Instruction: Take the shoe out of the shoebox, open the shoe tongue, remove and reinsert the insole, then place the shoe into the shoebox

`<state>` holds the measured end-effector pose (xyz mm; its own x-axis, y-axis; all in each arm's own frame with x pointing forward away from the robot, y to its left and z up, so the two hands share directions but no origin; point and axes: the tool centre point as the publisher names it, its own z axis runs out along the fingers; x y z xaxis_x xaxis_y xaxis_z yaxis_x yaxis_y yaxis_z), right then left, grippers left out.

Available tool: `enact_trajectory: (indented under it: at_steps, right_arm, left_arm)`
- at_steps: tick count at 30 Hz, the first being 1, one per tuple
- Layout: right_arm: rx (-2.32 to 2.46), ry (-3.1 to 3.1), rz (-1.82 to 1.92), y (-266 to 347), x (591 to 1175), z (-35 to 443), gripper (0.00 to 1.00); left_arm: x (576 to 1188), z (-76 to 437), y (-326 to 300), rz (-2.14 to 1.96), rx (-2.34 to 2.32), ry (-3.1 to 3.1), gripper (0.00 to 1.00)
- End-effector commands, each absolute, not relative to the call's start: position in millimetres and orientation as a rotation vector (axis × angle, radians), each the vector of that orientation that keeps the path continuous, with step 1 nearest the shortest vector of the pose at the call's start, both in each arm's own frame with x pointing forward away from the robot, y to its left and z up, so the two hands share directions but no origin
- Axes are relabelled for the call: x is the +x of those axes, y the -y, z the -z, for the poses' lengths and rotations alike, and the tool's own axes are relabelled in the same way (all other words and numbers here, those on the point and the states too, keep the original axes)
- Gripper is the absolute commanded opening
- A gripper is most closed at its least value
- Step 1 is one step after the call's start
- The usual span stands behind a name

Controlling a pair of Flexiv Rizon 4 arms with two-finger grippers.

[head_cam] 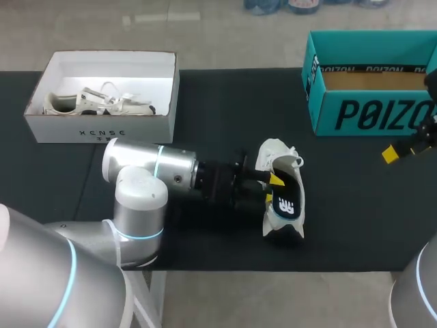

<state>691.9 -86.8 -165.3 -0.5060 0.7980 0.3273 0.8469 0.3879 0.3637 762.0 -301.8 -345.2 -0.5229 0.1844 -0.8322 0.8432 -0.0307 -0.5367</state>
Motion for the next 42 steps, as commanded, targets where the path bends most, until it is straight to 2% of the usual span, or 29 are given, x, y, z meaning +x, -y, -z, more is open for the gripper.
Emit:
enact_trajectory:
  at_steps: [1,5,8,11,34,36,37,39,42]
  right_arm:
    - [-1.509,2.533,0.752,86.3,692.6,166.5,1.0]
    - [-1.509,2.533,0.752,86.3,692.6,166.5,1.0]
    - [-1.509,2.533,0.752,86.3,692.6,166.5,1.0]
    - [-1.509,2.533,0.752,86.3,692.6,166.5,1.0]
    - [-1.509,2.533,0.752,86.3,692.6,166.5,1.0]
    - [-1.509,2.533,0.752,86.3,692.6,166.5,1.0]
    - [-1.509,2.533,0.752,86.3,692.6,166.5,1.0]
    - [-1.509,2.533,0.752,86.3,692.6,166.5,1.0]
    - [-1.509,2.533,0.752,86.3,692.6,166.5,1.0]
  left_arm:
    - [750.9,338.5,297.3,1.589,1.07,-1.719,0.49]
    - [740.1,334.7,297.2,1.596,1.068,-1.716,0.35]
    - [733.0,335.2,297.7,1.607,1.064,-1.717,0.2]
    - [729.5,336.0,297.8,1.614,1.062,-1.717,0.0]
    - [767.4,371.4,306.9,1.515,1.156,-1.741,0.01]
    - [762.2,368.7,307.1,1.521,1.152,-1.742,0.25]
    - [760.1,367.6,306.0,1.521,1.15,-1.743,0.31]
    - [754.8,361.8,303.2,1.524,1.133,-1.743,0.34]
    - [747.3,352.1,299.8,1.521,1.127,-1.736,0.32]
